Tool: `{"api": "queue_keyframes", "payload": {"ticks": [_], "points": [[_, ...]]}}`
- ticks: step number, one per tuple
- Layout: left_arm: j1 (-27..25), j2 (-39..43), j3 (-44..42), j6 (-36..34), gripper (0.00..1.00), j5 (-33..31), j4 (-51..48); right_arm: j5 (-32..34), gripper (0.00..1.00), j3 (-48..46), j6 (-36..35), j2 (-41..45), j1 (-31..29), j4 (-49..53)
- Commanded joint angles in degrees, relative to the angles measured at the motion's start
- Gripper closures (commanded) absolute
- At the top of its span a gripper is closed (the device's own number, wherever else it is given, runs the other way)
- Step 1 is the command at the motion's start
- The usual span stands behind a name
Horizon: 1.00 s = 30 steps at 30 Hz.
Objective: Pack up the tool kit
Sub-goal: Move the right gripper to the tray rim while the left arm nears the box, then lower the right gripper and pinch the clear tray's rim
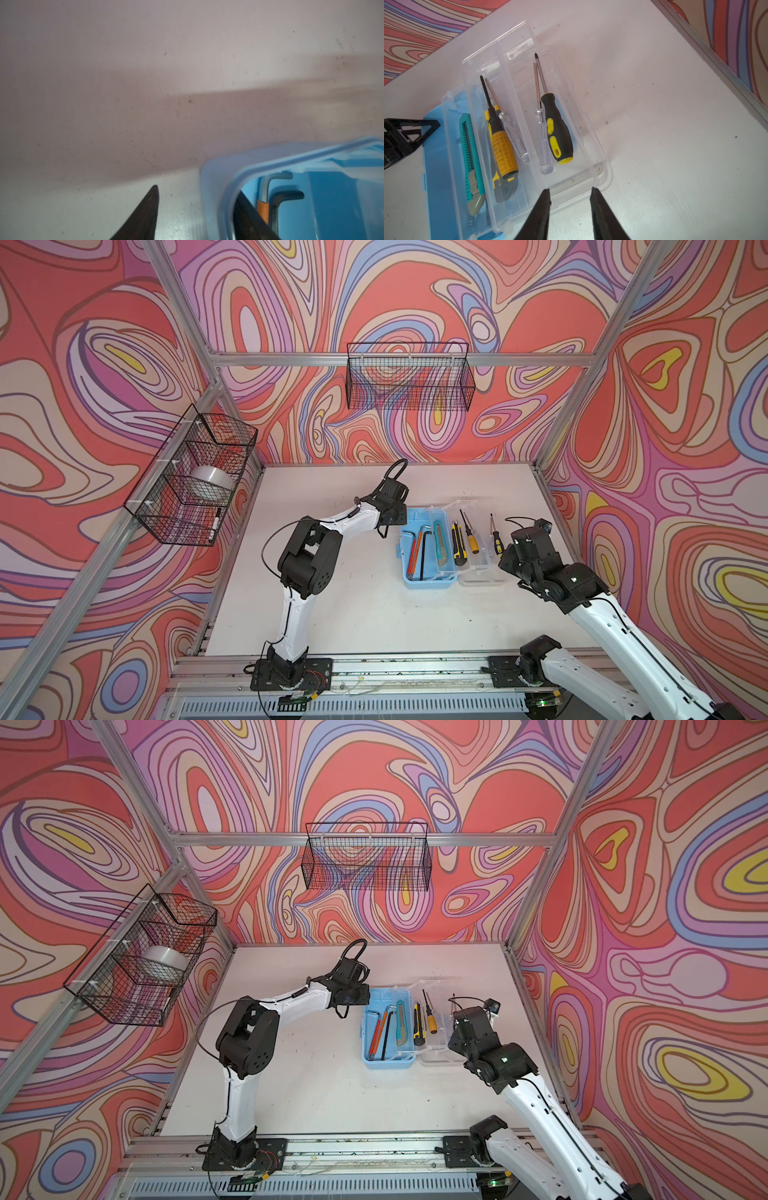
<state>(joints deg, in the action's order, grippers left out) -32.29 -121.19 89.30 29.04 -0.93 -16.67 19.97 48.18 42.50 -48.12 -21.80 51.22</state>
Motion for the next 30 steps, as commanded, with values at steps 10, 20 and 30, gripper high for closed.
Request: {"api": "queue_keyframes", "payload": {"ticks": [10, 20, 30], "points": [[1.99, -3.68, 3.2, 4.31, 1.0, -5.61, -6.16, -1.7, 0.65, -3.35, -0.2, 0.69, 0.24, -3.31], [5.97, 2.17, -5.27, 7.7, 1.0, -8.38, -3.77, -6.5, 0.66, -8.01, -0.42, -0.75, 0.97, -8.64], [6.42, 3.14, -7.64, 6.04, 0.88, -5.04, -0.94, -14.99, 0.58, -14.92, -1.58, -1.04, 4.87, -19.33]]}}
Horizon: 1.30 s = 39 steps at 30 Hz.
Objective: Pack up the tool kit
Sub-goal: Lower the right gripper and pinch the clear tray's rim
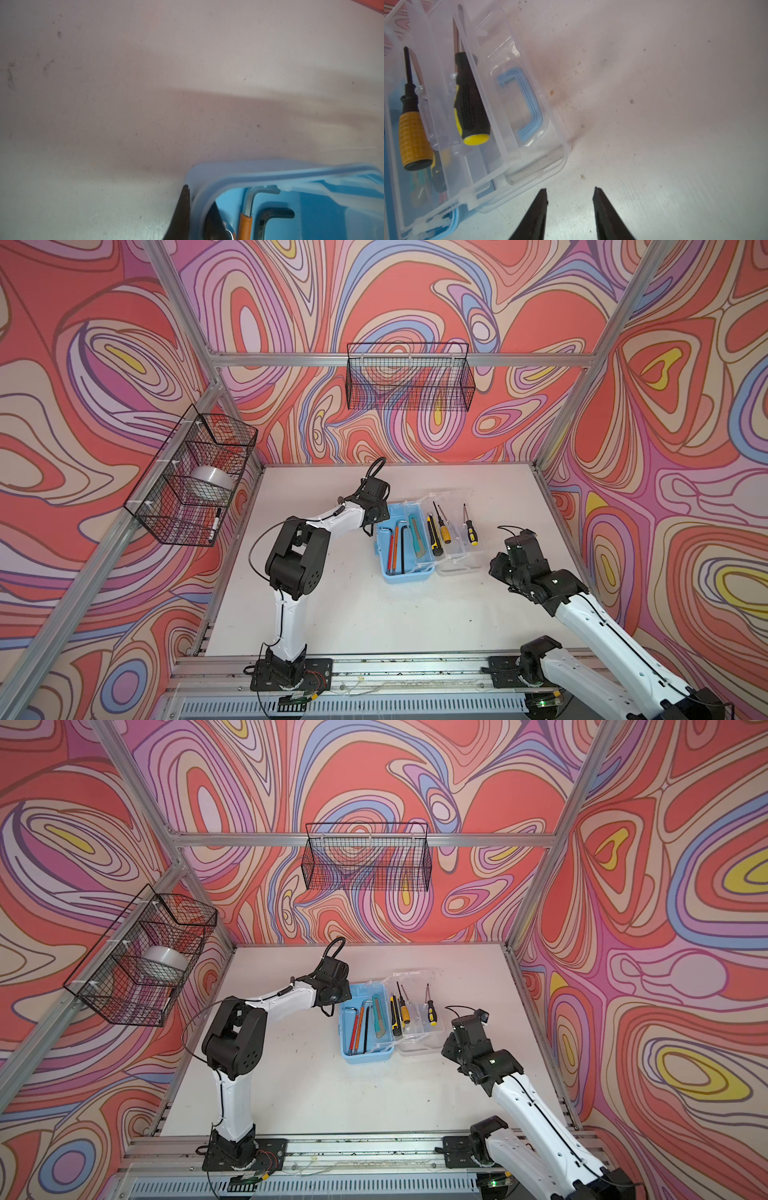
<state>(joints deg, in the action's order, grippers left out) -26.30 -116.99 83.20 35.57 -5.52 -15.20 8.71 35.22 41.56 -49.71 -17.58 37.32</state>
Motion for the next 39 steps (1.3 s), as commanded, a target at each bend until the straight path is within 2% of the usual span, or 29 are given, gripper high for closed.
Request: {"api": "queue_keyframes", "payload": {"ticks": [1, 4, 7, 11, 16, 22, 29, 34, 39], "points": [[0.45, -1.05, -1.68, -0.42, 0.86, -0.46, -2.32, -4.32, 0.57, -2.85, -0.73, 1.28, 0.68, -7.16], [0.46, -0.87, -2.55, -0.27, 0.83, -0.21, -1.43, -5.44, 0.56, -3.86, -0.86, 0.78, 0.69, -10.09], [0.46, -0.74, -3.37, -0.11, 0.73, 0.46, -0.43, -6.2, 0.58, -4.25, -1.12, -1.79, 0.72, -12.17], [0.46, -0.07, -4.22, 0.15, 0.67, 1.63, -0.36, -6.07, 0.62, -4.97, -0.71, -4.65, 1.04, -14.44], [0.64, 0.79, -4.67, -0.23, 0.67, 1.9, 1.42, -5.64, 0.66, -4.61, -0.38, -8.21, 1.45, -14.79], [0.73, 1.51, -5.23, -0.42, 0.68, 2.61, 1.99, -4.55, 0.65, -3.49, -1.35, -9.22, 2.05, -13.29], [0.73, 1.61, -5.5, -0.28, 0.7, 3.42, 2.45, -7.33, 0.65, -5.15, -1.26, -14.88, 4.0, -20.13], [0.72, 1.51, -5.94, -0.15, 0.74, 4.67, 3.13, -8.46, 0.73, -5.25, -2.03, -17.45, 5.05, -23.84], [0.73, 1.41, -6.04, 0.32, 0.82, 5.28, 3.51, -9.51, 0.75, -4.35, -2.33, -20.05, 5.17, -24.86]]}}
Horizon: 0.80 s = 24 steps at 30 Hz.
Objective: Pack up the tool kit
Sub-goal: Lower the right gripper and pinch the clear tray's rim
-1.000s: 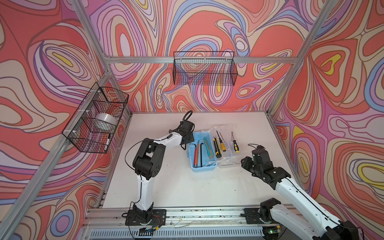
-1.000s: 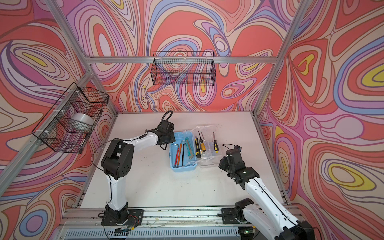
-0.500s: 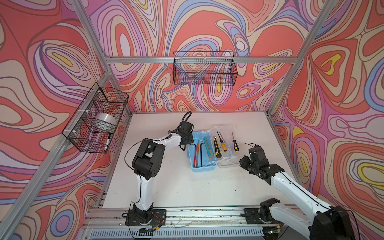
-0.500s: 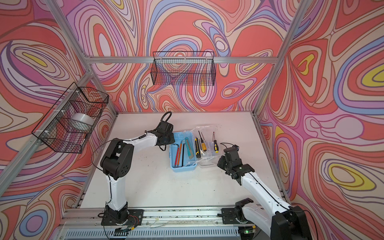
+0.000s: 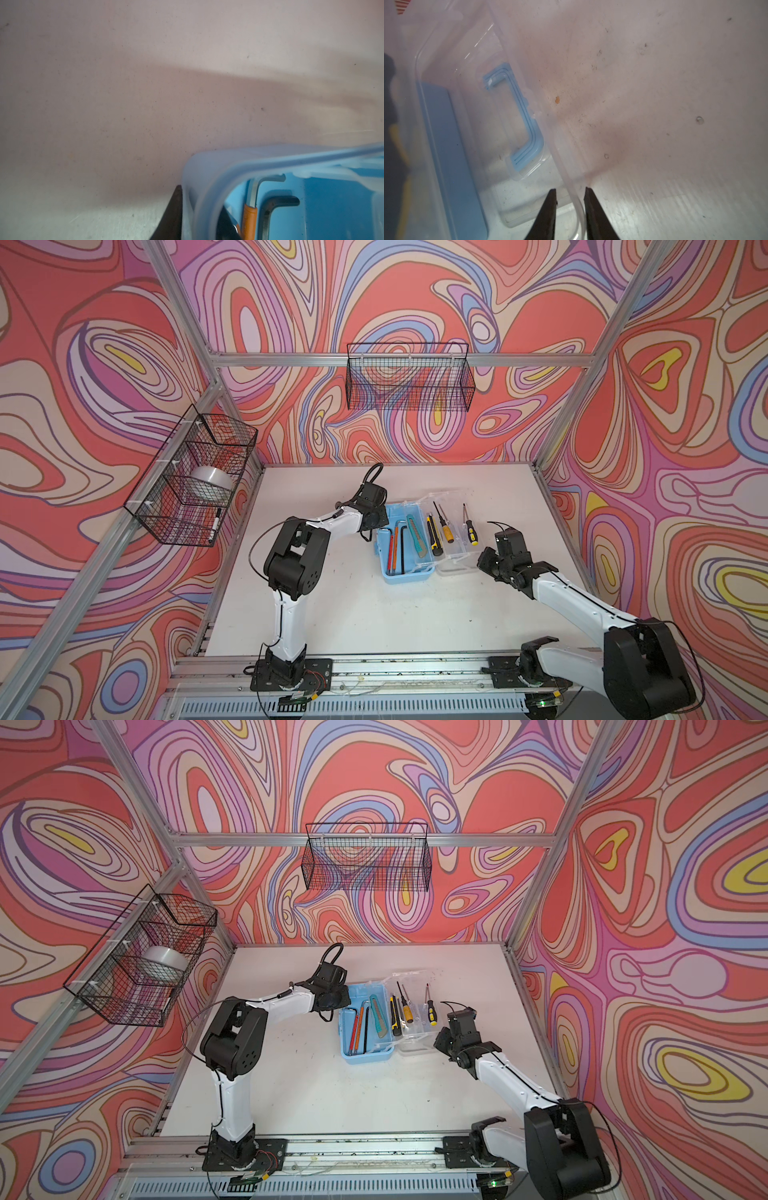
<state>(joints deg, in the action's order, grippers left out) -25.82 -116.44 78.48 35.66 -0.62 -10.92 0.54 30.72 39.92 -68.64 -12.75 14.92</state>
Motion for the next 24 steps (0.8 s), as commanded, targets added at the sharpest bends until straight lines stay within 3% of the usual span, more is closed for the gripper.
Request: {"api": "queue_keyframes", "payload": {"ticks": [1, 5, 7, 11, 18, 24], "points": [[0.25, 0.78, -1.31, 0.15, 0.83, 0.49, -0.77, -1.78, 0.75, 0.09, -0.6, -1.47, 0.3, -2.9], [0.25, 0.8, -1.22, 0.45, 0.89, 0.81, -0.61, -2.87, 0.81, 0.7, -0.37, -3.77, 0.35, -3.23], [0.25, 0.78, -1.22, 0.4, 0.92, 0.94, -0.6, -2.74, 1.0, 0.96, -0.38, -3.97, 0.33, -3.22], [0.25, 0.77, -1.14, 0.47, 1.0, 1.44, -0.51, -1.99, 1.0, 1.17, -0.45, -2.13, 0.31, -2.48], [-0.01, 0.78, -0.47, 1.63, 1.0, 3.77, -0.27, 0.56, 1.0, 5.51, -1.85, 1.95, 0.23, 2.99], [-1.22, 0.73, 1.54, 1.7, 1.0, 2.63, -2.39, -1.03, 1.0, 9.67, -2.74, 4.63, 0.25, 6.09]]}}
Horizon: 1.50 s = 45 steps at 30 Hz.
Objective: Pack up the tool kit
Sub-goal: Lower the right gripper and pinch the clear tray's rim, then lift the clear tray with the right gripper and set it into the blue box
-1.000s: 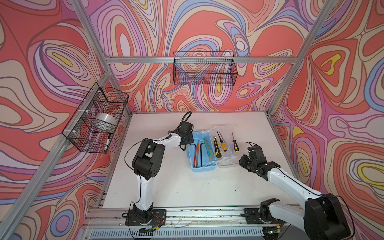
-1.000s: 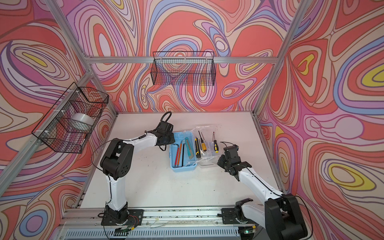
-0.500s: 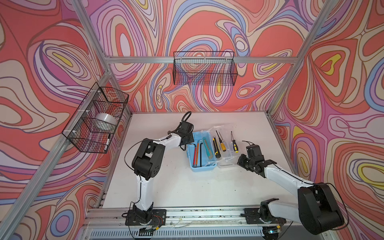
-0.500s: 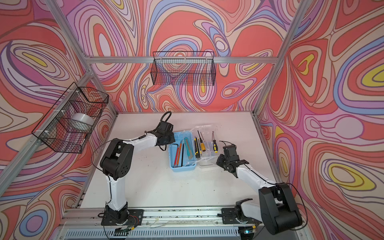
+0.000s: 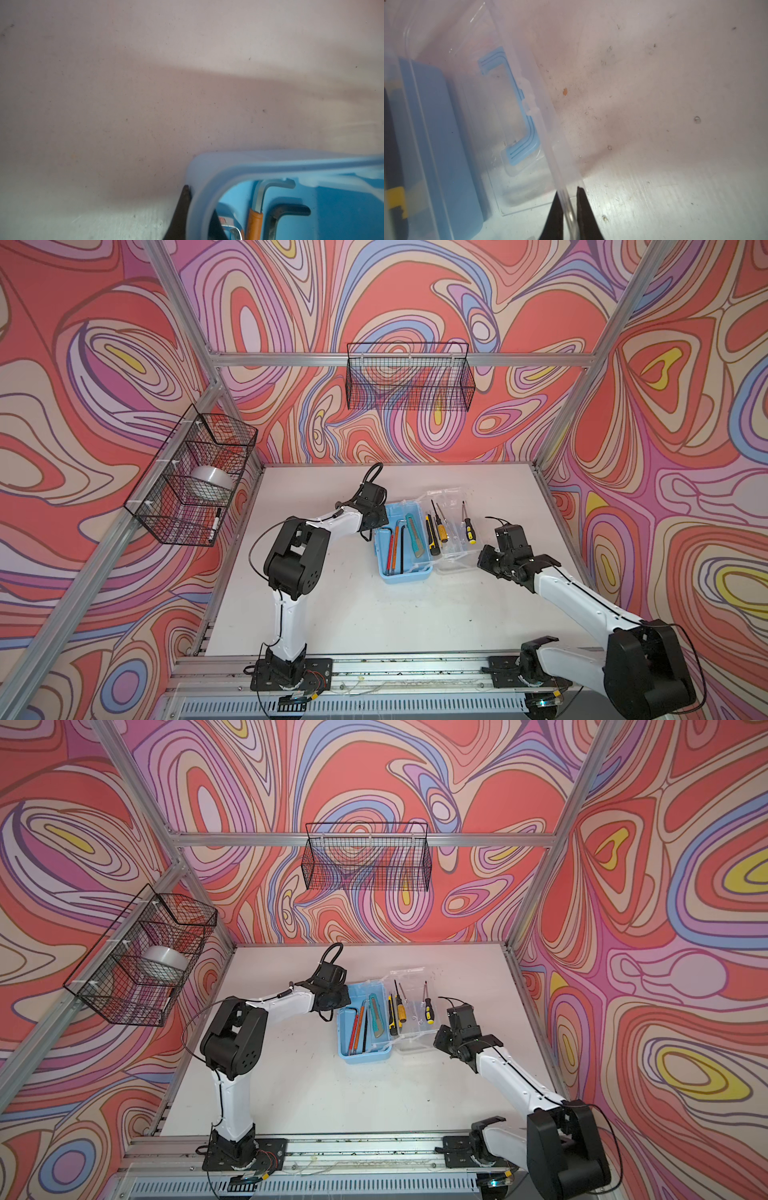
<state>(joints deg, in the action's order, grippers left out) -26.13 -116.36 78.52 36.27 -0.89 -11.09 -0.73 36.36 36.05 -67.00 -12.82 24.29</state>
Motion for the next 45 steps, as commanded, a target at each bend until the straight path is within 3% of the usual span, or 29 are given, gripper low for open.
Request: {"api": "queue_keyframes", "payload": {"ticks": [1, 8, 13, 25, 30, 42, 45], "points": [[-1.1, 0.69, 1.7, 1.09, 1.0, 2.8, -2.38, -0.07, 1.0, 4.6, 1.13, 3.31, 0.34, -2.84], [-2.05, 1.04, 2.34, 1.36, 1.0, 2.36, -3.32, -2.34, 1.0, 7.48, 0.85, 8.05, 0.28, -0.97], [-3.04, 0.61, 3.62, 1.27, 1.0, 1.85, -3.65, 0.42, 1.0, 10.66, -0.38, 8.6, -2.21, 2.04], [-4.25, 0.67, 4.12, 1.24, 1.0, 1.66, -3.65, 23.49, 1.0, 22.09, -2.09, 1.43, -27.68, 7.01], [-4.43, 0.87, 3.92, 1.95, 1.0, 1.65, -3.64, 29.88, 1.0, 26.9, -2.32, -2.98, -35.93, 9.11], [-4.89, 0.12, 3.04, 6.24, 1.0, 1.73, -2.18, 17.29, 1.0, 30.17, -3.86, -11.33, -41.4, 2.85], [-4.94, 0.63, 2.43, 7.44, 1.0, 1.12, -1.66, 13.66, 0.81, 31.0, -6.23, -12.56, -42.44, 1.46]]}}
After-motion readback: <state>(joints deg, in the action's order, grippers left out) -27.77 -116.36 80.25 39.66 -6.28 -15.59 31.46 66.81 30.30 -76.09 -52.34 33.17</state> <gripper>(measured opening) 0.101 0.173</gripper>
